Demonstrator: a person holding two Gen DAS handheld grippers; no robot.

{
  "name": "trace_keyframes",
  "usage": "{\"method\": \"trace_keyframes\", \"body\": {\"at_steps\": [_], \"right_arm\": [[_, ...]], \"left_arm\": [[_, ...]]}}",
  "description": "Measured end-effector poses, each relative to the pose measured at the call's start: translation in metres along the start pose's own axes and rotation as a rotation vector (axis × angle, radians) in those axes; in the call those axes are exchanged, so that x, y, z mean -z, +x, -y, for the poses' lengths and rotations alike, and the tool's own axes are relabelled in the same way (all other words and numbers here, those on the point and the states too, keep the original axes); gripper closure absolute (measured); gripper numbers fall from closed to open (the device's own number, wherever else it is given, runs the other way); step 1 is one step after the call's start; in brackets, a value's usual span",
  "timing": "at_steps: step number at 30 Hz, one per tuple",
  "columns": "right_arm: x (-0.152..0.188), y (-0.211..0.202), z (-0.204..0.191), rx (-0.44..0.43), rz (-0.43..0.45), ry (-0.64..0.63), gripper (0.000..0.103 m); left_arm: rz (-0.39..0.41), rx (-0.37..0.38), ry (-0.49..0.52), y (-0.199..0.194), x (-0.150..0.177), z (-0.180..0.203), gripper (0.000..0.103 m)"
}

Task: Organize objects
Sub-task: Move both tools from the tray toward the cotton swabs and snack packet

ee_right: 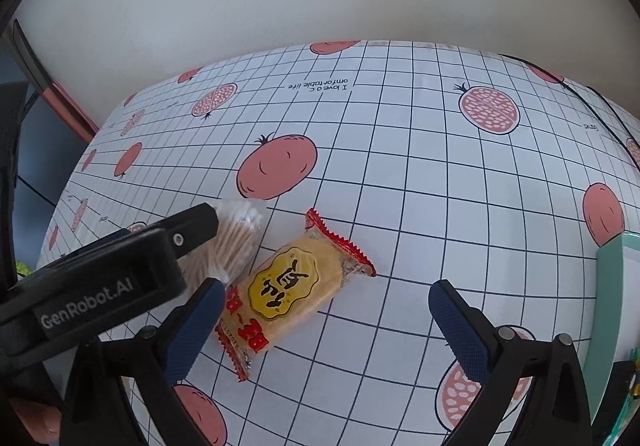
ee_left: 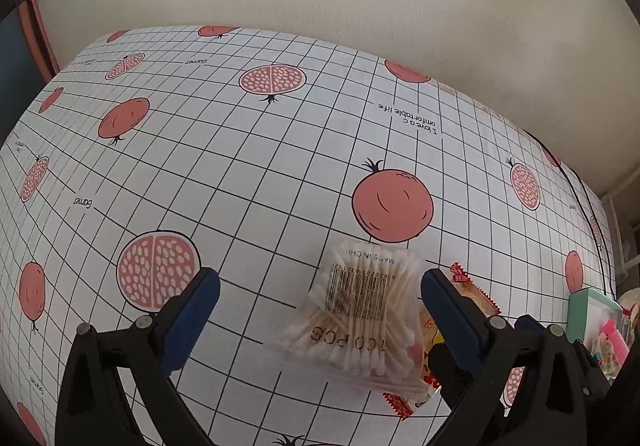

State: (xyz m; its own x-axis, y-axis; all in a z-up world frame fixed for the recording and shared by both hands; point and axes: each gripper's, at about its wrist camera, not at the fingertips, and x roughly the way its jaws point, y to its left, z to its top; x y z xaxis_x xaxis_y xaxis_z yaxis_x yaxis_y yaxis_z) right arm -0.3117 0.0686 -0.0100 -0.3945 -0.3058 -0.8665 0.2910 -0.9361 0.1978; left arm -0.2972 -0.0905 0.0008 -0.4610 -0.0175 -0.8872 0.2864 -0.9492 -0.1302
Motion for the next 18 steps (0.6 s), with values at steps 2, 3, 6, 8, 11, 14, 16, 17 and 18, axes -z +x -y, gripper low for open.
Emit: {"method": "trace_keyframes", "body": {"at_steps": [2, 3, 6, 8, 11, 14, 16, 17, 18], "right_arm": [[0.000, 0.001, 0.000, 0.000, -0.001, 0.001, 0.000], [0.000, 0.001, -0.001, -0.001, -0.002, 0.001, 0.000], [0.000, 0.000, 0.000, -0.002, 0.003, 0.006, 0.000], [0.000, 0.000, 0.000, 0.000, 0.003, 0.009, 0.000], [-0.001, 0.001, 0.001, -0.005, 0.006, 0.019, 0.000], [-0.002, 0.003, -0.001, -0.013, 0.007, 0.026, 0.000], [-0.002, 0.006, -0.003, -0.013, 0.004, 0.027, 0.000], [-0.001, 0.008, -0.005, -0.011, 0.004, 0.026, 0.000], [-0.001, 0.009, -0.007, -0.009, 0.004, 0.026, 0.000]], "left_arm": [[-0.012, -0.019, 0.000, 0.006, 0.002, -0.001, 0.003], [-0.016, -0.034, -0.001, 0.008, 0.003, -0.002, 0.003], [-0.020, -0.055, -0.014, 0.012, 0.004, -0.007, 0.003], [-0.023, -0.067, -0.026, 0.014, 0.005, -0.011, 0.003], [-0.022, -0.080, -0.046, 0.015, 0.005, -0.018, 0.003], [-0.019, -0.097, -0.069, 0.013, 0.005, -0.027, 0.003], [-0.019, -0.101, -0.083, 0.013, 0.005, -0.032, 0.003], [-0.020, -0.100, -0.089, 0.013, 0.005, -0.033, 0.003], [-0.021, -0.098, -0.100, 0.013, 0.006, -0.036, 0.003]]}}
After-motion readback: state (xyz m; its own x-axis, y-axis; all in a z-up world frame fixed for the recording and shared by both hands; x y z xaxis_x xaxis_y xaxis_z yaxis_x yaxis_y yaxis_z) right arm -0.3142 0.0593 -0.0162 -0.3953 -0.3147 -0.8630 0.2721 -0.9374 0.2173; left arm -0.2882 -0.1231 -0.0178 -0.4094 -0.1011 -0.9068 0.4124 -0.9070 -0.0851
